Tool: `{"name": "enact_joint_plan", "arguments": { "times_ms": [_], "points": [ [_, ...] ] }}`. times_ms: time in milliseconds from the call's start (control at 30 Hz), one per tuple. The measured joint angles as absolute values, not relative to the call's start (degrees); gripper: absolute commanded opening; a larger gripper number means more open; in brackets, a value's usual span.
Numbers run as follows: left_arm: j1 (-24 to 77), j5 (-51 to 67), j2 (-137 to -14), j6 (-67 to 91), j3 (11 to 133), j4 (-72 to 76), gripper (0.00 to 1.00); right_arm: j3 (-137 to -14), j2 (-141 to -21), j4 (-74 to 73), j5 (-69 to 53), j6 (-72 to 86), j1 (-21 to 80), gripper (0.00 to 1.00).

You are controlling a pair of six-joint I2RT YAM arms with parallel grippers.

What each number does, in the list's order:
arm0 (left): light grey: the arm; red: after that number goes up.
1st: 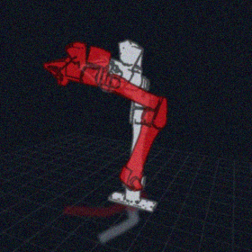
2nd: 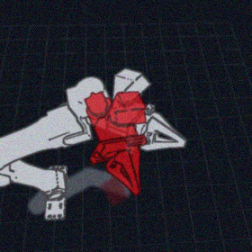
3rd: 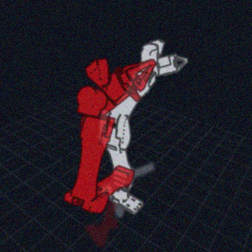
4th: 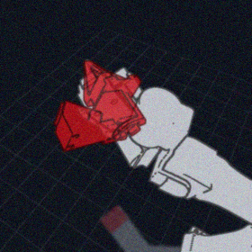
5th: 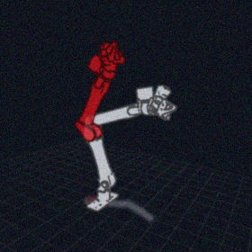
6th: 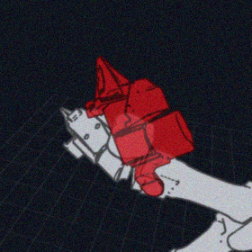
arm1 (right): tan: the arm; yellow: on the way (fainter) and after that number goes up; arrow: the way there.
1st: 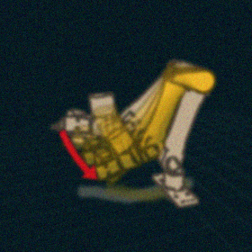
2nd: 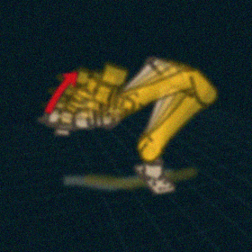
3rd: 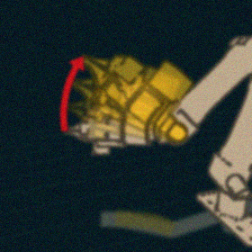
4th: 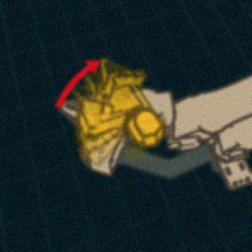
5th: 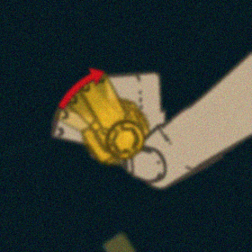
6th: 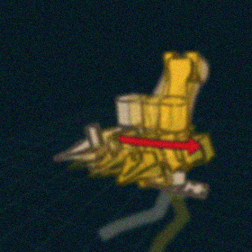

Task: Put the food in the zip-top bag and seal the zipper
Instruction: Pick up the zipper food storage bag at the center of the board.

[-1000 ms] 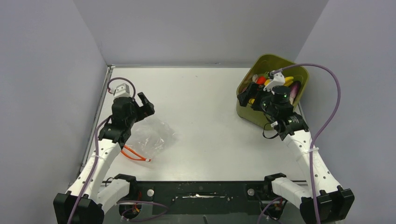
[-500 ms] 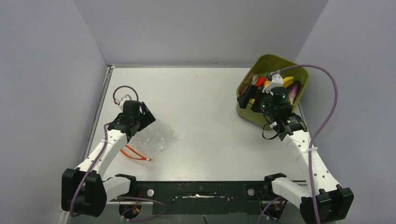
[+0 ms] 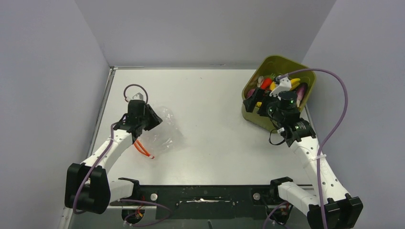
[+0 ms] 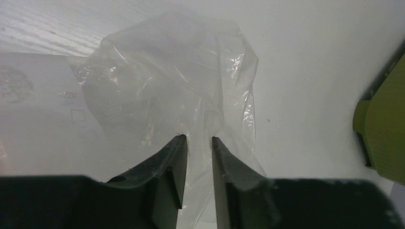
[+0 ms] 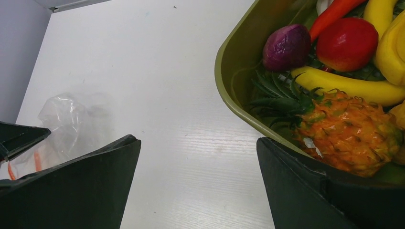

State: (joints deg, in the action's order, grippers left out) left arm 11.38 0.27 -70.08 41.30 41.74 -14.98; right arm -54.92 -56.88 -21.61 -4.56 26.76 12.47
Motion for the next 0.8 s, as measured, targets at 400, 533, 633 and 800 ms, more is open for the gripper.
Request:
{"name": "enact_joint_plan", "arguments": {
  "times_ms": [400, 533, 633, 800],
  "points": [
    [11.53, 8.97, -69.45, 41.1, 41.93, -9.76, 0.0, -52.42, -58.19, -19.35, -9.91, 31.2, 16.73, 0.81],
    [11.53, 11.11, -68.25, 41.17, 42.15, -9.06, 0.0, -52.47, -61.8, -18.06, -9.61, 32.23, 22.79, 0.66],
    [11.53, 12.75, -67.11, 41.43, 42.17, -7.79, 0.0, -52.93, -65.82, -17.65, -8.8, 32.6, 27.9, 0.49],
    [11.73, 15.92, -66.54, 42.48, 42.17, -4.93, 0.0, -53.69, -70.32, -15.75, -7.33, 34.0, 34.83, 0.45]
  ]
}}
